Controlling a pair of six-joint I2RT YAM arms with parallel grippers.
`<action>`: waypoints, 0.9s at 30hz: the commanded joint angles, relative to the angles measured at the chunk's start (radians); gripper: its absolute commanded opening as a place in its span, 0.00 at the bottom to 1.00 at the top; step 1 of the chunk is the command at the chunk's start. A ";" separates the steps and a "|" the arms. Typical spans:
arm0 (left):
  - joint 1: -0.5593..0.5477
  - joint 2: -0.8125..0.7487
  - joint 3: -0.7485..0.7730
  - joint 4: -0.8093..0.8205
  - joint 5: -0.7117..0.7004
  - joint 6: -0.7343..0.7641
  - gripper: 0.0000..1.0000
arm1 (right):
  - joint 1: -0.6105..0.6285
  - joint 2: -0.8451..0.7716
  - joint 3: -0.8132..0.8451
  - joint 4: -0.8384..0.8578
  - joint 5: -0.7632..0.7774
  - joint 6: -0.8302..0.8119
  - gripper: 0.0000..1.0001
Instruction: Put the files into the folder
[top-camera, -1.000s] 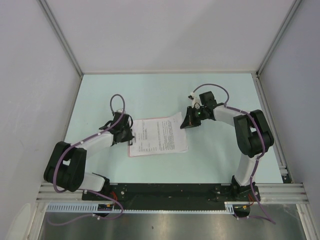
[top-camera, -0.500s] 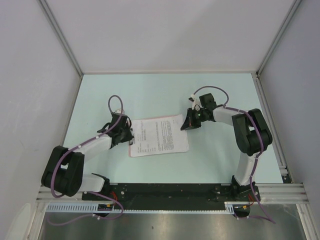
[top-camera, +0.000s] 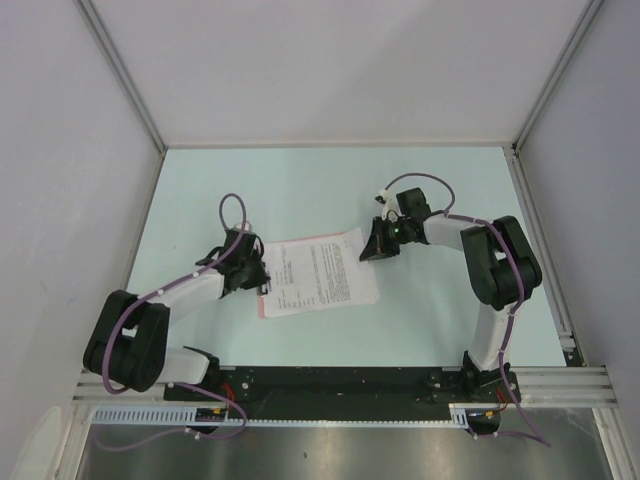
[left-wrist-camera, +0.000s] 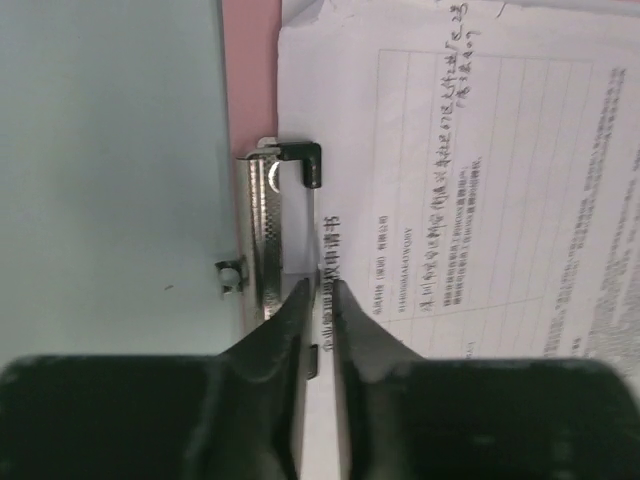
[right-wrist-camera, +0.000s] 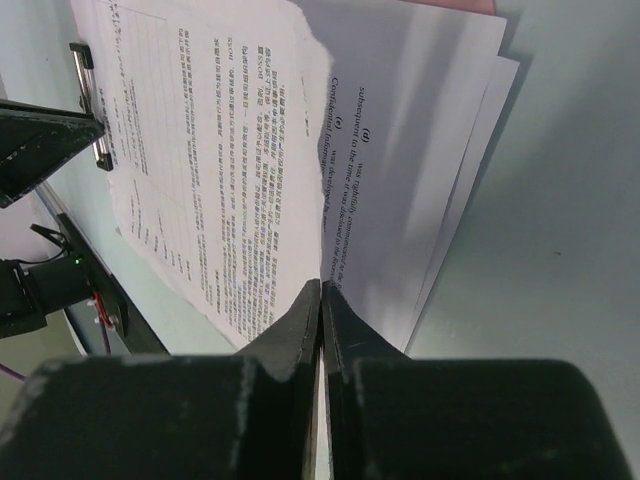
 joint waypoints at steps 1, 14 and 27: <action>0.000 -0.037 0.040 -0.099 -0.003 0.013 0.40 | 0.010 0.008 0.001 0.022 0.000 -0.010 0.12; 0.009 -0.120 0.242 -0.220 0.121 0.175 0.70 | -0.007 -0.164 0.003 -0.161 0.367 -0.022 0.56; 0.008 0.479 0.647 -0.168 0.262 0.116 0.56 | 0.310 -0.432 -0.142 -0.256 0.646 0.304 0.65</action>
